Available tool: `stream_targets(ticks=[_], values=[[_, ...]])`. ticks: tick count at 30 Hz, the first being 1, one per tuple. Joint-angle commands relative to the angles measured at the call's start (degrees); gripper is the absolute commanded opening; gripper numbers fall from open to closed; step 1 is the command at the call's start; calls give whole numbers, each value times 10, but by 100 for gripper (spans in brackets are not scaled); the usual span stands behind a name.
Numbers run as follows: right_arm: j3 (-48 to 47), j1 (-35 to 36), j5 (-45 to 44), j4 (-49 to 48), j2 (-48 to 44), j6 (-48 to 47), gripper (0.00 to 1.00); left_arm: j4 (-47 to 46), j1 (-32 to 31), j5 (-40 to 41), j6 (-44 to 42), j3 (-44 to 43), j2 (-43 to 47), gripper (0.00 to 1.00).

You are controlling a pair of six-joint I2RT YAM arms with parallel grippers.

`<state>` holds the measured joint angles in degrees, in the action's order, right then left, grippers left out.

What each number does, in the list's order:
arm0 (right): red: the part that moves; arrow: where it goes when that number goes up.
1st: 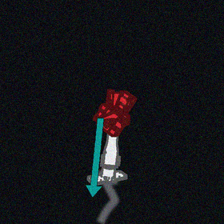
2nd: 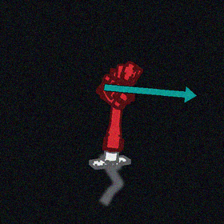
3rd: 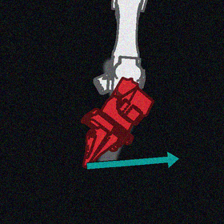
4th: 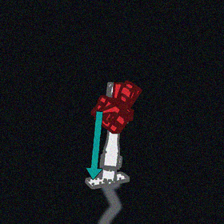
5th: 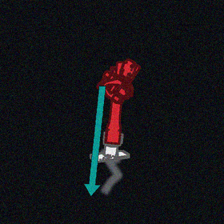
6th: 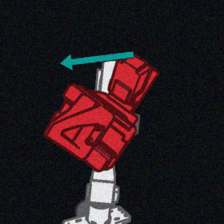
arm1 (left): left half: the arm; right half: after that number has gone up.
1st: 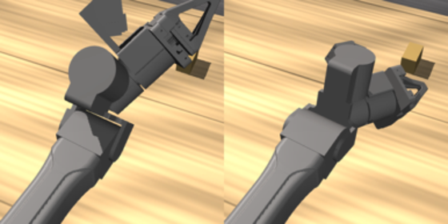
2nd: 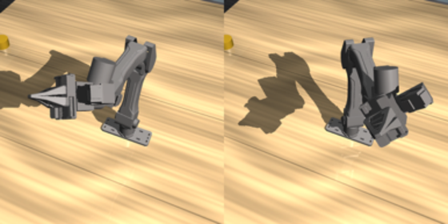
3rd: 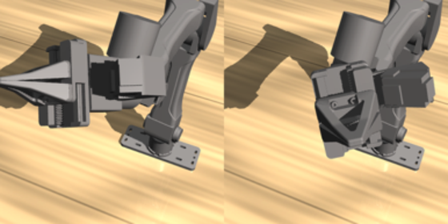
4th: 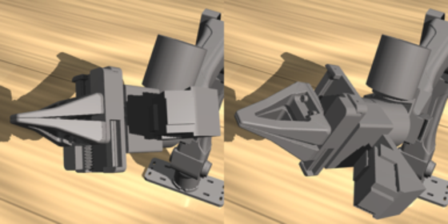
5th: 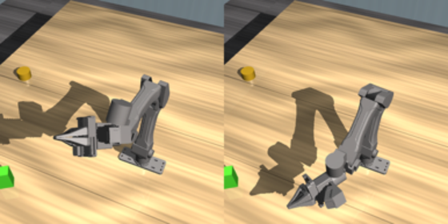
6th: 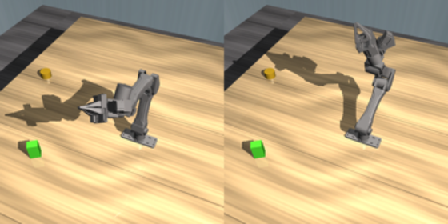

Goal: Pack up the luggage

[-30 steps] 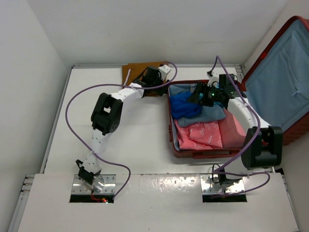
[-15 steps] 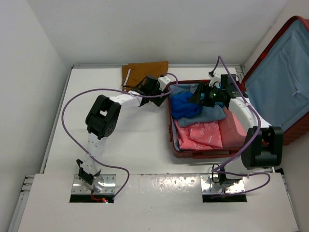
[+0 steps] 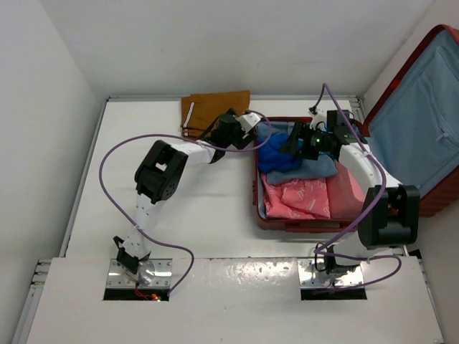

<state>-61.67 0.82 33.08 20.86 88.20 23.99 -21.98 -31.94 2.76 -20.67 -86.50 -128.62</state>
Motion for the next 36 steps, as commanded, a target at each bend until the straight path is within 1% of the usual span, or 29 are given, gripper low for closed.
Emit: stream_targets(ticks=[1,3,5,6,8,9,10,11,12,13,15,16,18,19,20,21,22,23,24,25,27,28,29,31,32,33,36], values=[[-28,-3,7,-4,2,-2,78,-26,-16,-19,-31,-54,-47,99],[-28,-6,7,-3,3,-3,78,4,-5,-24,-21,-86,-60,86],[-26,-6,8,-1,-3,-3,78,18,2,-36,-16,-92,-66,70],[-25,-5,7,0,-6,-3,78,26,2,-36,-16,-92,-66,56],[-23,-6,18,-4,-10,-2,78,34,7,-54,-16,-84,-47,40],[-22,-5,24,-9,-13,5,78,34,7,-54,-16,-64,-38,20],[-22,-6,40,-15,-14,15,78,34,13,-54,-16,-51,-17,9],[-22,-6,44,-23,-20,31,79,20,18,-54,-8,-19,-3,0],[-22,-5,49,-37,-22,46,79,19,18,-49,-8,-18,12,0],[-22,-6,57,-46,-26,60,80,6,18,-49,7,16,27,0],[-26,-6,66,-80,-27,90,82,6,25,-55,25,50,62,0],[-38,-4,66,-85,-26,112,82,6,31,-55,49,82,100,0],[-51,1,69,-94,-23,141,83,0,36,-61,79,117,143,0],[-68,4,70,-99,-16,165,83,0,44,-70,95,131,185,0],[-70,13,68,-107,-14,188,84,0,54,-88,125,158,207,0],[-77,18,60,-110,-6,206,84,0,59,-99,141,171,226,0],[-81,23,55,-114,1,247,84,0,59,-108,155,180,244,0],[-82,34,50,-115,6,263,84,17,66,-119,170,193,260,0],[-85,46,44,-113,18,279,84,22,66,-135,171,200,289,0],[-86,58,35,-114,24,325,86,22,66,-135,179,207,303,0],[-90,80,23,-101,54,355,88,28,66,-143,185,218,335,0],[-91,94,16,-101,61,388,88,28,66,-143,185,224,343,0],[-99,101,15,-98,91,422,88,28,66,-137,190,224,349,0],[-111,130,15,-78,112,460,89,35,66,-142,196,230,362,0],[-122,140,12,-79,137,485,89,35,66,-142,196,230,362,0],[-123,153,11,-85,144,510,89,40,66,-142,196,237,370,0],[-151,180,-14,-76,180,545,96,40,58,-155,188,263,395,0]])
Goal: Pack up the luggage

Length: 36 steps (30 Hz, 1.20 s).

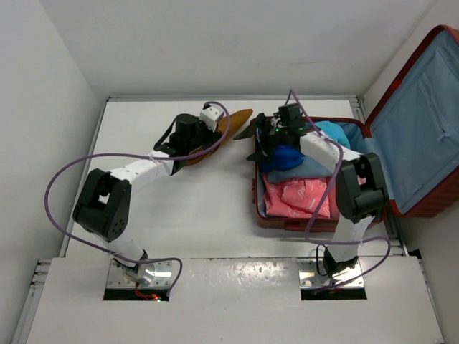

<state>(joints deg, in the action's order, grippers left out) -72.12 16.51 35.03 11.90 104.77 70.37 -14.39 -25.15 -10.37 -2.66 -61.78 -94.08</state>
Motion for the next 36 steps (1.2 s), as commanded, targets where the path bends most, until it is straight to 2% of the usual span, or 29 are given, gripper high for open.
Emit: stream_targets(ticks=[1,5,16,23,26,28,29,30,31,33,34,35,36], values=[[-50,26,-36,14,20,90,97,-35,-10,-24,1,22,56,0],[-70,27,-36,-5,45,134,100,-46,-37,-13,-31,59,87,0],[-112,41,-44,15,112,152,100,-59,-68,-20,-49,78,126,0],[-107,68,-39,25,130,154,99,-59,-105,-14,-67,96,159,0],[-107,68,-47,29,134,145,88,-59,-116,-14,-72,103,166,0],[-105,63,-51,27,134,134,65,-53,-122,-14,-80,103,173,0],[-104,61,-51,25,132,129,51,-53,-127,-14,-85,109,173,0],[-104,57,-51,23,129,115,27,-48,-127,-8,-85,109,179,0],[-106,57,-51,23,125,106,17,-48,-133,-3,-85,109,179,0],[-130,55,-52,28,114,34,1,-27,-133,5,-85,103,179,19],[-150,55,-64,42,106,10,0,-20,-133,18,-85,103,185,31],[-169,52,-65,48,96,-51,0,-15,-133,29,-79,96,190,49],[-188,50,-64,49,81,-68,0,-9,-127,40,-64,96,195,58]])
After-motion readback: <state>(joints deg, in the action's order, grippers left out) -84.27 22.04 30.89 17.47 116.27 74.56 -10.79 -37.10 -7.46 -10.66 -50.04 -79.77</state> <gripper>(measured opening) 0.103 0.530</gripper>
